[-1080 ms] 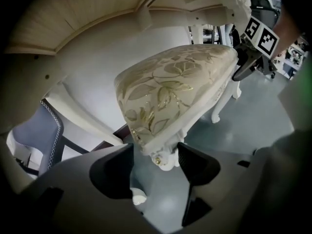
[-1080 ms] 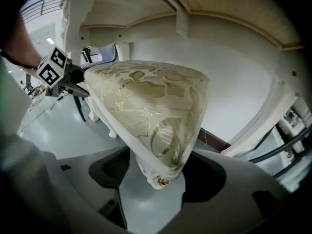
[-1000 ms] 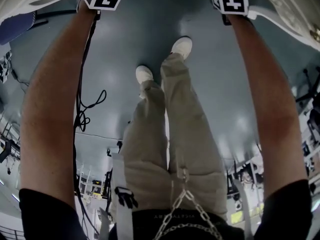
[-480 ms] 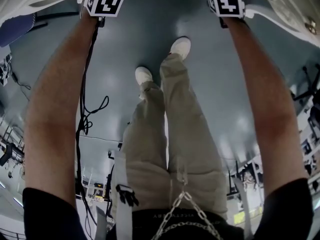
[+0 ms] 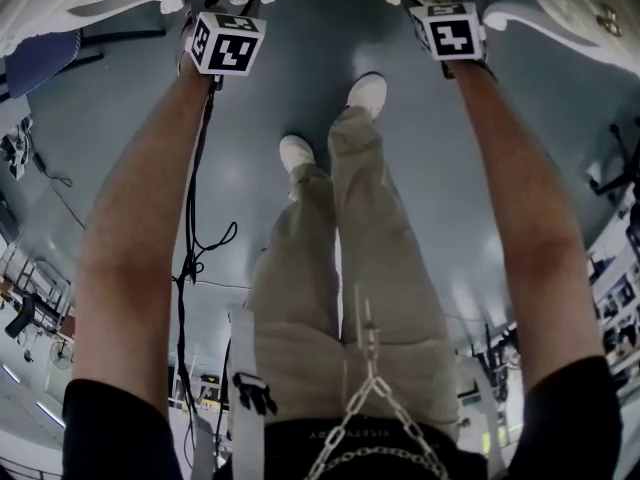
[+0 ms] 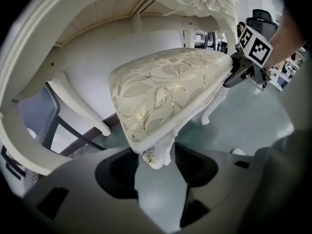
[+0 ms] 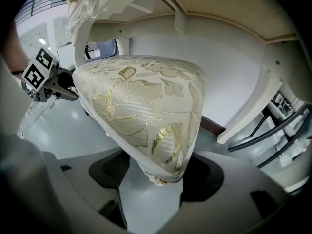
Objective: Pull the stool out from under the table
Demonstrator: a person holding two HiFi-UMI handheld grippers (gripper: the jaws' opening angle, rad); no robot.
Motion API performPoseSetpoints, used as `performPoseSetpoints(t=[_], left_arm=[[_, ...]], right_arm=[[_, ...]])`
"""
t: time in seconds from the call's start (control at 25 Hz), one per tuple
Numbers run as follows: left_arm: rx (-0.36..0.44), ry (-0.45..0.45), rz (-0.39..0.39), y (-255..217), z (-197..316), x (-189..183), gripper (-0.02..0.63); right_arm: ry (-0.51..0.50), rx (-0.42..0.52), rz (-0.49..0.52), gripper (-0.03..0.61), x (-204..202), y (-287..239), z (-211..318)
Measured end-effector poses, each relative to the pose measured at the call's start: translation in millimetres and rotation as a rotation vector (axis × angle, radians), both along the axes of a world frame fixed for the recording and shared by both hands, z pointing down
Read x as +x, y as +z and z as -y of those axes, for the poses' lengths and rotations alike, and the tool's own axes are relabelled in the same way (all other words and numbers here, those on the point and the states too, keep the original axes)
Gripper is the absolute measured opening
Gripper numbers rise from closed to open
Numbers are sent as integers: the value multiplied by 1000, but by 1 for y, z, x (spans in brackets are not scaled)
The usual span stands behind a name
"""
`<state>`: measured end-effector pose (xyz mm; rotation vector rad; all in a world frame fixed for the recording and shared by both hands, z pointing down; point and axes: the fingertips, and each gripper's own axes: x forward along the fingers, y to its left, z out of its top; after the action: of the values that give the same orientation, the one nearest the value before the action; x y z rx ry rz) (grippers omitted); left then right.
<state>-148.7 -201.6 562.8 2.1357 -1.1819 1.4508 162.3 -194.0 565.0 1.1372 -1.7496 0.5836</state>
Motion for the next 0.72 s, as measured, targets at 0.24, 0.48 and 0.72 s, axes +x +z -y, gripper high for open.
performPoseSetpoints(t=[0.24, 0.48, 0.72], left_arm=[[-34, 15, 2, 2, -41, 0, 230], [-62, 29, 1, 1, -84, 2, 230], [-104, 58, 7, -10, -130, 4, 230]], right_arm=[[-16, -1, -7, 299, 1, -2, -30], [-20, -24, -16, 299, 3, -2, -68], [-9, -63, -30, 299, 7, -14, -114]])
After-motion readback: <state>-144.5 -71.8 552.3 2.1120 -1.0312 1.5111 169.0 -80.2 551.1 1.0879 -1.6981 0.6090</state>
